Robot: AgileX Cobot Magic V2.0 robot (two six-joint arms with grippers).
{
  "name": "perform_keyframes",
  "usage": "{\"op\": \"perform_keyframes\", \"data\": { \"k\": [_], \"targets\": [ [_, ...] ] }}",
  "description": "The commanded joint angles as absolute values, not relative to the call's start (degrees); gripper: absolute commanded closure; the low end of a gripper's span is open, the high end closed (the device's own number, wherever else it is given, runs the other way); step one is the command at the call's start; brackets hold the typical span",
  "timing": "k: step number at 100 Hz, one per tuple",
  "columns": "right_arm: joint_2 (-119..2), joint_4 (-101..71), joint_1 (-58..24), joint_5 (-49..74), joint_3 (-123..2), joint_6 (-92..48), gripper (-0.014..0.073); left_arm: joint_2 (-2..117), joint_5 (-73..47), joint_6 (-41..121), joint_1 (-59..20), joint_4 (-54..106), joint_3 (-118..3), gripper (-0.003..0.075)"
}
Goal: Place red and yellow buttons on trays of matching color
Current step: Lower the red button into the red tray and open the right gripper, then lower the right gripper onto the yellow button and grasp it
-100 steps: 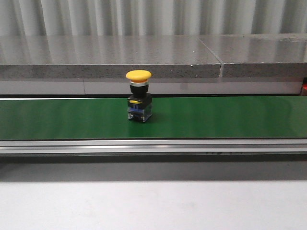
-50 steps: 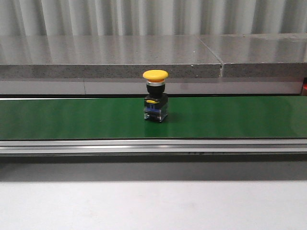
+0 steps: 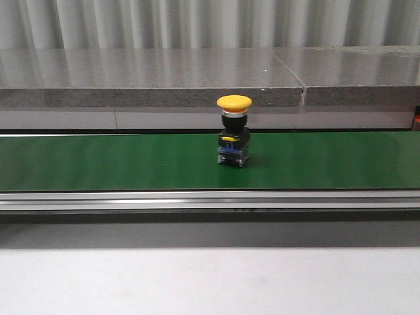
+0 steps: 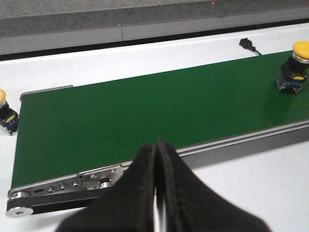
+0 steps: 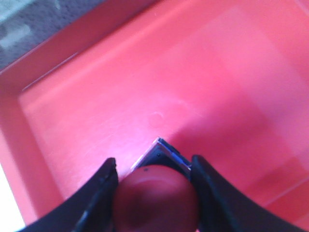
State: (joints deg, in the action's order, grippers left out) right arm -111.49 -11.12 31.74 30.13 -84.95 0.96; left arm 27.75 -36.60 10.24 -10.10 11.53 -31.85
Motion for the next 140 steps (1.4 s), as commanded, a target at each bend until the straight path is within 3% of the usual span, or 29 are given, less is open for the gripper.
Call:
{"op": "perform_keyframes", "data": {
  "k": [1, 18, 42, 51, 104, 140],
  "targets": [
    [-109.96, -12.19, 32.13, 26.42, -87.24, 1.02, 0.0529, 27.99, -33.11, 10.32, -10.64, 12.67, -33.41, 0.0741],
    [-111.74, -12.87, 32.13, 25.96, -87.24, 1.02, 0.0487, 27.99, -33.11, 10.32, -10.64, 12.67, -33.41, 0.0741],
    [-112.58, -14.72, 32.13, 25.77, -87.24, 1.02, 0.0158, 27.99, -33.11, 10.32, -10.64, 12.67, -33.41, 0.0741],
    [-112.38, -14.72, 32.13, 25.25, -87.41, 1.02, 0.0081, 27.99, -33.11, 10.32, -10.64, 12.67, -33.41, 0.0741],
    [-100.90, -14.60, 32.03, 25.64, -86.15, -1.08, 0.0078, 27.99, -33.11, 10.32, -10.64, 12.67, -33.41, 0.0741],
    [-88.89, -14.27, 29.52, 29.49, -76.12, -4.18, 0.0078, 27.99, -33.11, 10.32, -10.64, 12.67, -33.41, 0.0741]
  ]
}}
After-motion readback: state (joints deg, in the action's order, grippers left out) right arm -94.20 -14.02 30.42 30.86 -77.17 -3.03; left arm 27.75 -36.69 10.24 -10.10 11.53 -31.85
